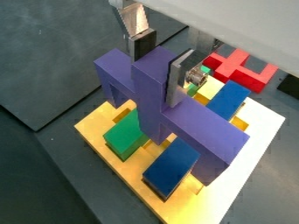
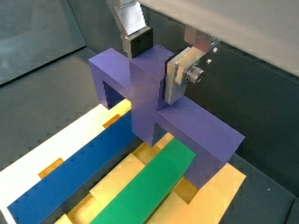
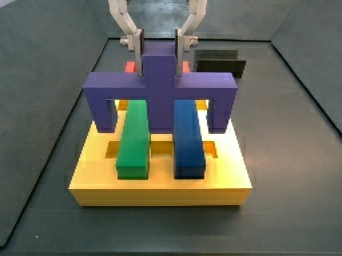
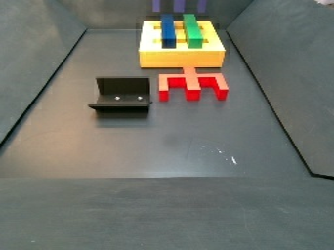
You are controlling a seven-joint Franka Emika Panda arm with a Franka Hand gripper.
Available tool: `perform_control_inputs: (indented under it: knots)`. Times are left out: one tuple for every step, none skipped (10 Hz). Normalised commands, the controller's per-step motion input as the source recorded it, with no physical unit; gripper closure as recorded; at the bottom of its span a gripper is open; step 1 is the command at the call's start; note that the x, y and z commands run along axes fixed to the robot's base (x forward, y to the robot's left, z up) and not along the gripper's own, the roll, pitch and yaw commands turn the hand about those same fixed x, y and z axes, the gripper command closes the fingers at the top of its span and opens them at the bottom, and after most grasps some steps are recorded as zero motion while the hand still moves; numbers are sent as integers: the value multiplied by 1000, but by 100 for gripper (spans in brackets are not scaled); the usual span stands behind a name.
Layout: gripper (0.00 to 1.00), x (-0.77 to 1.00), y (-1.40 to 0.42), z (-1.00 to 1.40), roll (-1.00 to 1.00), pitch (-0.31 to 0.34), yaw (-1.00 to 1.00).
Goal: Pick up the purple object. Move up. Move to above the board. Insert the purple object.
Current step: Insert the purple object.
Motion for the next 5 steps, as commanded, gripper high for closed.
perform_control_inputs:
  knots:
    - [100, 0, 0, -160, 30, -261, 100]
    - [100, 0, 0, -226, 0, -187, 0]
    - [100, 0, 0, -243, 0, -210, 0]
    - [100, 0, 0, -240, 9, -246, 14]
    - [100, 0, 0, -137, 39, -214, 43]
